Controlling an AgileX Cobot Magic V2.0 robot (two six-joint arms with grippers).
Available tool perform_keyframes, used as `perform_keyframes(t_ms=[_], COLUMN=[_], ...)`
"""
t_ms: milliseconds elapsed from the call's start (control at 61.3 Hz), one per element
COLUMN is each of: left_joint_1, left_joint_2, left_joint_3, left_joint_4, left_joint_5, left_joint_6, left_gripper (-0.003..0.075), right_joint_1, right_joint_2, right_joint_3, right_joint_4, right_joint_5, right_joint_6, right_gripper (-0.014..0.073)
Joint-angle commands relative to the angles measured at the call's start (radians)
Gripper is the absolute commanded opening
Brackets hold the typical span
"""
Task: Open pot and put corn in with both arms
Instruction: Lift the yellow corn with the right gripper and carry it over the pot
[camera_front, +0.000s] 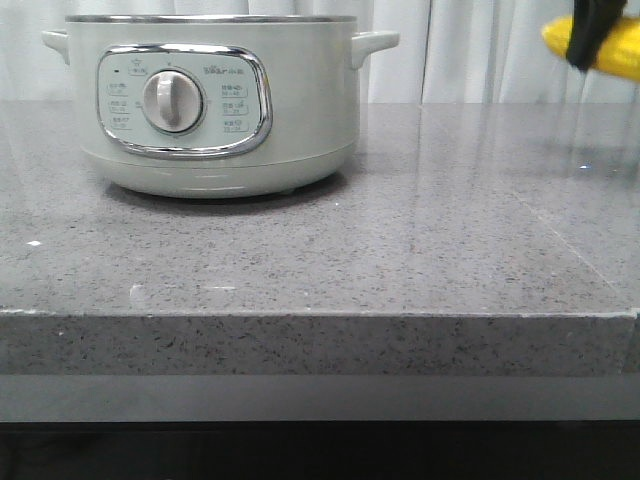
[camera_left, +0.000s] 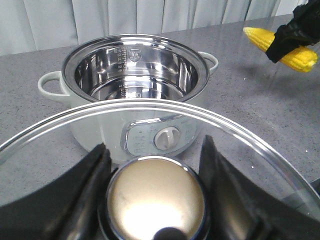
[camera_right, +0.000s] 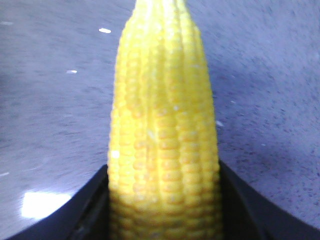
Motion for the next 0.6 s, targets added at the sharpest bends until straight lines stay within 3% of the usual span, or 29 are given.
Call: perform_keyframes(t_ms=[0,310,587], left_joint_1=[-0.007,-0.007,-0.007], left_joint_2=[-0.004,-0.004,-0.004], left_joint_3=[-0.037,-0.037,-0.037], left_joint_4=[-0.016,-0.016,-0.016], left_joint_5=[-0.143,-0.143,-0.143], left_joint_6=[-0.006,-0.006,-0.006], left_gripper=[0.0218,0.0218,0.0218], right_joint_1=[0.049,0.26,0.453], right_joint_2=[-0.115,-0.248,-0.156], right_joint_3=[-0.035,-0.051,-0.182], right_joint_4=[0.015,0.145,0.181], right_joint_5=[-0.031,-0.081,-0.201], right_joint_6=[-0.02,-0.125,-0.156], right_gripper=[0.032,0.032,0.032])
